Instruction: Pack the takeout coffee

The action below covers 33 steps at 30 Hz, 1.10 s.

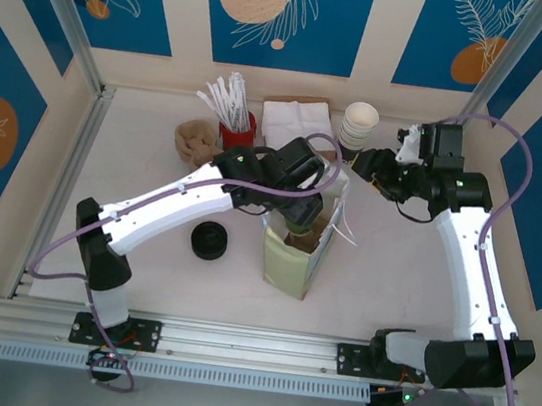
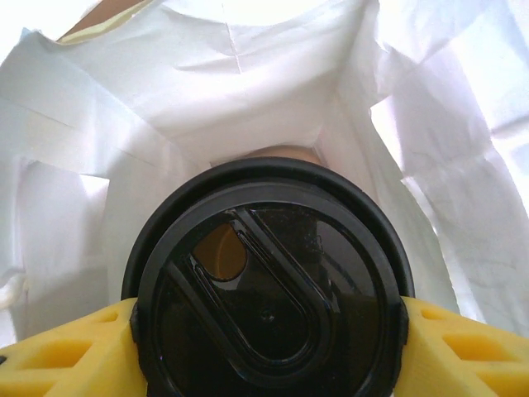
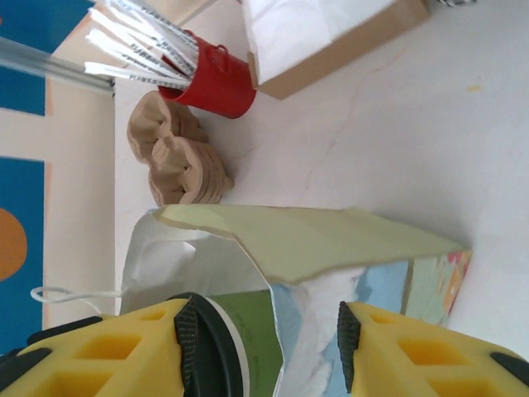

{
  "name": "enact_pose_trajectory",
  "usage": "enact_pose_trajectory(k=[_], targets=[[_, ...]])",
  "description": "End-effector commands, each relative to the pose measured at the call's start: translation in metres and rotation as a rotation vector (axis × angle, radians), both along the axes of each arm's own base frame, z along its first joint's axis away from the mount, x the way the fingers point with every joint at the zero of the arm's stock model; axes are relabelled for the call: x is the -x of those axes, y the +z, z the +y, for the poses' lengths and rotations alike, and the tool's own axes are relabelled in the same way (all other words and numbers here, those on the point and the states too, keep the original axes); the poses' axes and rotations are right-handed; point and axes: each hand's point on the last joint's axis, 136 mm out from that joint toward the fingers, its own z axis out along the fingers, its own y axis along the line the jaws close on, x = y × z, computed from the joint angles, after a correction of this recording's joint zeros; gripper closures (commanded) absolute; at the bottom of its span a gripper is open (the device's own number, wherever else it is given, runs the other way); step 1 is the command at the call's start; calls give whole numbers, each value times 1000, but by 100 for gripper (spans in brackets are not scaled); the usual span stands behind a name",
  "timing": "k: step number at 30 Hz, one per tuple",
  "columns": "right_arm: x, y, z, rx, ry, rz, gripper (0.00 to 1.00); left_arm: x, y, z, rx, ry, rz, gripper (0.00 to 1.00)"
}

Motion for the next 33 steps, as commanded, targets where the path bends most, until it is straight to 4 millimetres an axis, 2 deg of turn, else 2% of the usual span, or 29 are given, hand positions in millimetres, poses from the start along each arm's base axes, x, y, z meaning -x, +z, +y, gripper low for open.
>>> enact_pose_trajectory(k=[1, 5, 10, 16, 19, 24, 28, 33], targets=[[4, 16, 23, 44, 301, -181, 49, 5, 5, 3, 28, -43, -6, 35], [0, 12, 32, 125, 453, -274, 46, 10, 3, 4, 45, -58, -3, 35], [-3, 0, 43, 202, 597, -290, 43, 16, 0, 3, 51, -83, 22, 35], [-7, -16, 57, 241, 685, -259, 42, 17, 2, 2, 53, -101, 15, 35], [-14, -17, 62, 265, 704, -285, 41, 15, 5, 2, 60, -98, 8, 35], [-29, -13, 65, 281, 722, -310, 41, 12, 9, 7, 47, -71, -1, 35], [-43, -1, 67, 290, 748, -369, 40, 8, 14, 12, 48, -47, -8, 35], [-45, 6, 69, 241, 814, -412, 39, 7, 20, 15, 58, -38, -10, 35]])
